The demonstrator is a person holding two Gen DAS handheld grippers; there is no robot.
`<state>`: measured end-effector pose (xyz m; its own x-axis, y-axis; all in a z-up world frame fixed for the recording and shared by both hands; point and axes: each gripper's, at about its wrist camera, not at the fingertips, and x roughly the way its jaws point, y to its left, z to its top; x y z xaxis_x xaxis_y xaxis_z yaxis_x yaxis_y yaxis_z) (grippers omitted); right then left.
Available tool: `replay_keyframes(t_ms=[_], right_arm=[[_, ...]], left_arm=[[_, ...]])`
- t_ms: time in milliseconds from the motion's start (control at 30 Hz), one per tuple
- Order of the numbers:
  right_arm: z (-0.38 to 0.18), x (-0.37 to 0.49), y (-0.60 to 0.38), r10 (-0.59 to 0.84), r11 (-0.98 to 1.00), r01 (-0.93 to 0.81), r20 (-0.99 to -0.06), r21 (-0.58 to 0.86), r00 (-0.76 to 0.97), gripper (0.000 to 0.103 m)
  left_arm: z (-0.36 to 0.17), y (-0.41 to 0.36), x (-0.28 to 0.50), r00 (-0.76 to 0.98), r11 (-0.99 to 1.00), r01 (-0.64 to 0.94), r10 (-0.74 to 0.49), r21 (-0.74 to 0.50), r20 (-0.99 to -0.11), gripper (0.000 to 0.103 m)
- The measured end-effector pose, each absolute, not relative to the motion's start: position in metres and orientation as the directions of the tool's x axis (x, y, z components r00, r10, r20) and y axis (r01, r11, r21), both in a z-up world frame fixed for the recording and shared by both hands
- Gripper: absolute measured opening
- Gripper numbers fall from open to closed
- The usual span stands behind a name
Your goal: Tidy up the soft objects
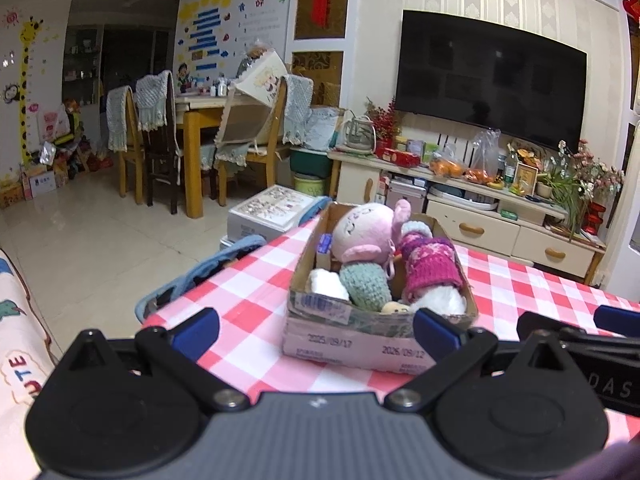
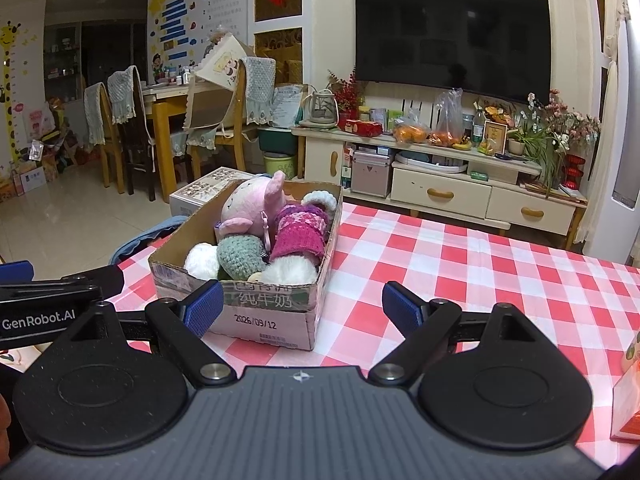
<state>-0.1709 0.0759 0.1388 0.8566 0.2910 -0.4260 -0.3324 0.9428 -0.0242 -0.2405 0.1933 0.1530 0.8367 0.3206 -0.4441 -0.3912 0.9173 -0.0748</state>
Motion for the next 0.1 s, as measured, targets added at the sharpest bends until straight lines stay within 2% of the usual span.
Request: replay_keyframes(t_ms=[100], right_arm=[[0.1379, -0.1708, 0.0712, 0.283, 0.947, -0.321, -0.424, -0.018, 0.86, 0.103]], left_arm=[[0.1509, 0.1893, -0.2366, 0.836, 0.923, -0.38, 0.312, -0.066, -0.452, 0.102]])
